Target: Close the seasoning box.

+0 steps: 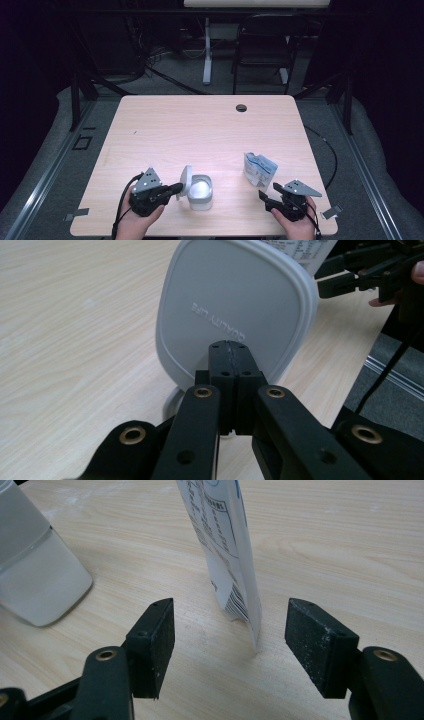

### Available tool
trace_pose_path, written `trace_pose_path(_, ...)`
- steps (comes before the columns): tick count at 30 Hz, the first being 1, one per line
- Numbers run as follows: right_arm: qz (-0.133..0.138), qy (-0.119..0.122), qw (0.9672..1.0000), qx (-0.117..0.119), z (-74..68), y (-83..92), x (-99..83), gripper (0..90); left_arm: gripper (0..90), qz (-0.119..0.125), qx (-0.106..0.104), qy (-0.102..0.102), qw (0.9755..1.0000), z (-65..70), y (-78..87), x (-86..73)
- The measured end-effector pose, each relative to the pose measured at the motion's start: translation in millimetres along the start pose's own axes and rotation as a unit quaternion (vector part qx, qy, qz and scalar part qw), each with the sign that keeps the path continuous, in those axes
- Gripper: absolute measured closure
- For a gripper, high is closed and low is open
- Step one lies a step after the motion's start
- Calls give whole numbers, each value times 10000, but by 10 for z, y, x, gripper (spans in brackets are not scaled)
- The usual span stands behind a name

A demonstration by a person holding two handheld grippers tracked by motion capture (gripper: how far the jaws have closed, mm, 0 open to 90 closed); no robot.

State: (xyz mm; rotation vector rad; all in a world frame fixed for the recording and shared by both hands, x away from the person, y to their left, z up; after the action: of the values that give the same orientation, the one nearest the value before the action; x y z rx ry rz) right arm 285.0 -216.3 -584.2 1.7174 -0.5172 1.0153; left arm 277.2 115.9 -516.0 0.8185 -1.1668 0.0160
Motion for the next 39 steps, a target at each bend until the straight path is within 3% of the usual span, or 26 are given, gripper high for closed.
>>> trace_pose_path(6,12,-18,10000,7,-8,-11,-2,361,900,-139,-101,-166,9997,99,-104,17)
trace_pose_path(19,15,-38,10000,33,-13,-19,-8,361,900,-123,-167,-204,9996,154,-115,53)
trace_pose_path(28,35,4,10000,57,-33,-17,-3,359,900,50,-153,-197,9997,159,43,114)
trace_pose_path(39,50,31,10000,35,-15,6,8,358,900,323,74,127,9994,-69,355,111)
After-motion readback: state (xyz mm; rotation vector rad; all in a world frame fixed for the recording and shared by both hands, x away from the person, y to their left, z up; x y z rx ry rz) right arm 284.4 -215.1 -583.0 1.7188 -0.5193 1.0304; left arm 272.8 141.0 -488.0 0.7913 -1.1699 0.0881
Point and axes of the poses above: each handheld gripper's, and its own axes: y roughly backward along the jaws, x roughly out of its top, z roughly to its right, the point moved 6 cm from there along -y, roughly forward along the jaws, and after that the axes turned 3 degrees about -x, right-handed, at the moved point
